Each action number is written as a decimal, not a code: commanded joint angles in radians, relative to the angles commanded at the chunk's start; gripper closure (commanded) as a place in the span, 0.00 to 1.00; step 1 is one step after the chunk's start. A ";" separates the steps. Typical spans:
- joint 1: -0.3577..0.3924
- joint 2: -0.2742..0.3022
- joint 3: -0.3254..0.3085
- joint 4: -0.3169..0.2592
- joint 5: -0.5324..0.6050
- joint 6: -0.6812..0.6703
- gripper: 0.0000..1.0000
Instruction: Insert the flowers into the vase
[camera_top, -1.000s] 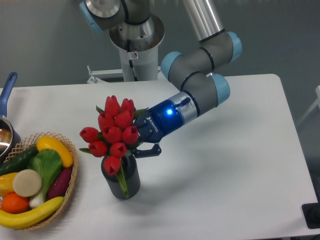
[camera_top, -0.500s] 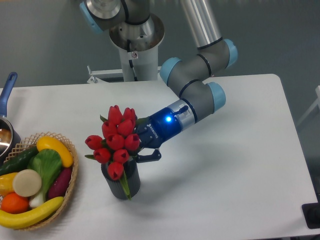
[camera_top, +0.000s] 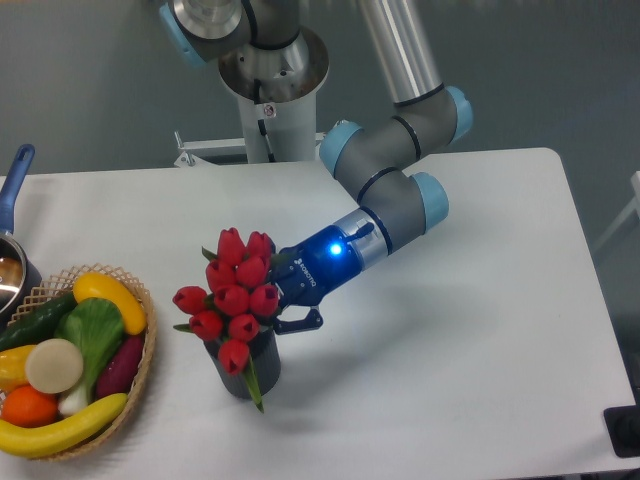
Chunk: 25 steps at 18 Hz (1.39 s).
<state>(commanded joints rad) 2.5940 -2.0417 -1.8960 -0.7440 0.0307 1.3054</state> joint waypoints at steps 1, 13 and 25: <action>0.000 0.000 0.000 0.000 0.003 0.002 0.59; 0.002 -0.023 -0.008 0.000 0.015 0.097 0.13; 0.075 0.084 -0.012 0.000 0.145 0.155 0.00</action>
<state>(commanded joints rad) 2.6690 -1.9575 -1.9083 -0.7440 0.1761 1.4603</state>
